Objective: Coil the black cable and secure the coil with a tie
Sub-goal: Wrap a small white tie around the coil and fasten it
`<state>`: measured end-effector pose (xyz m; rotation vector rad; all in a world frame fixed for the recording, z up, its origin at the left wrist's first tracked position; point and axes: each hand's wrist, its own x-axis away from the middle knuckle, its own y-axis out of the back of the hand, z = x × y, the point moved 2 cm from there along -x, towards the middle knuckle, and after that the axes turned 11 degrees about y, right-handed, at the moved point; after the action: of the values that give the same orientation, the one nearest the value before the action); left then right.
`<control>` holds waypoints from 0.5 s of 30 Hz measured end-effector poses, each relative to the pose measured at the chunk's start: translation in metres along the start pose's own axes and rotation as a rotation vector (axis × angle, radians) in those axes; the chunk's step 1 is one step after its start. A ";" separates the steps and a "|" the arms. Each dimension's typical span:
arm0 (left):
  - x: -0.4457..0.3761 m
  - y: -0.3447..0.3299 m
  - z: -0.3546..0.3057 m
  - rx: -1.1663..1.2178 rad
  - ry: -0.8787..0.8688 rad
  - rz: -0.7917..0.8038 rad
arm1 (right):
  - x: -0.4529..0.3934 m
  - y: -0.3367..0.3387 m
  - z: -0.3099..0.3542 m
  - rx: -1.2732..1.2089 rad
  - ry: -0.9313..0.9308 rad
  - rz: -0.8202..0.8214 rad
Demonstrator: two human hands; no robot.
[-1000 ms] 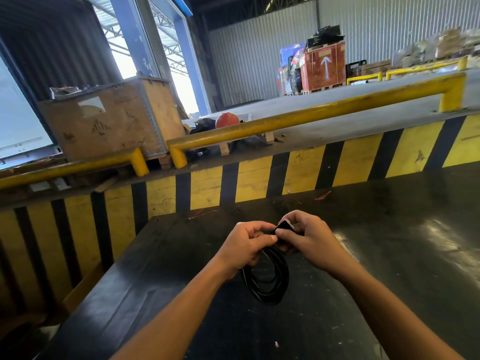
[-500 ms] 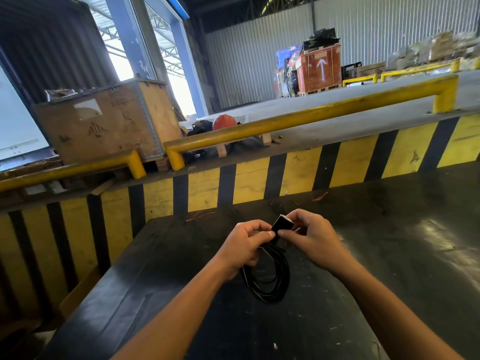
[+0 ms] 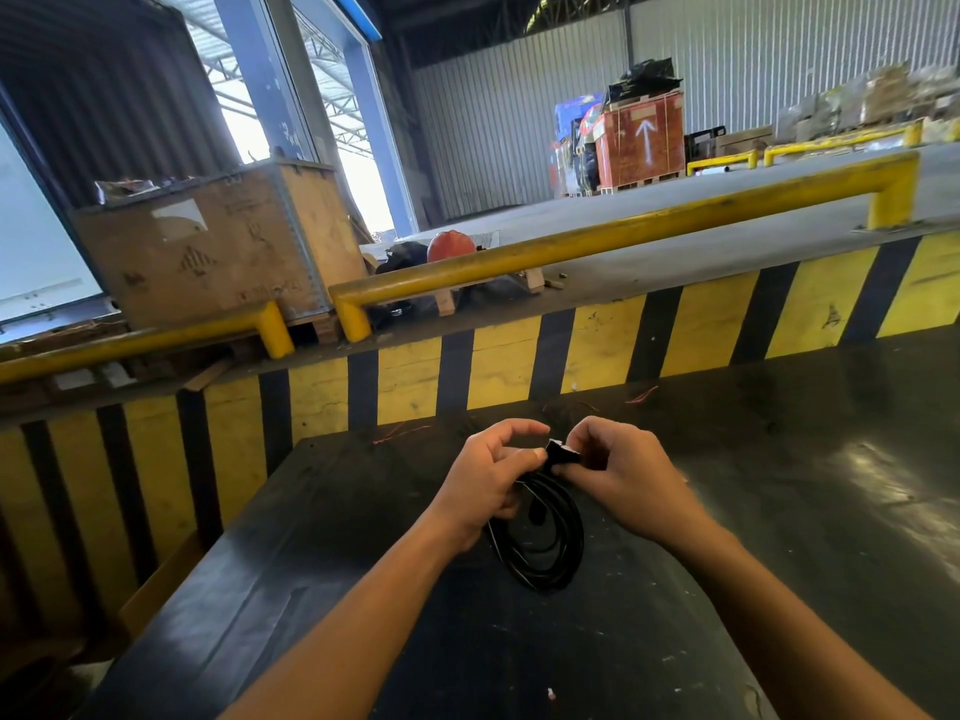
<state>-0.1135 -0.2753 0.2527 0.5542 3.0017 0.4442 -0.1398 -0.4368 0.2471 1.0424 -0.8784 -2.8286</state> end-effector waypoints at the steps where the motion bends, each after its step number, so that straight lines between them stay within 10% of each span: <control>1: 0.000 0.000 0.000 -0.008 -0.008 -0.002 | 0.000 0.001 -0.001 -0.071 -0.022 0.035; 15: -0.001 -0.008 -0.003 0.051 0.013 -0.020 | 0.000 0.008 -0.001 -0.433 -0.159 0.093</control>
<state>-0.1159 -0.2833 0.2528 0.5262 3.0360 0.3722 -0.1404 -0.4441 0.2504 0.7094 -0.2797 -2.8580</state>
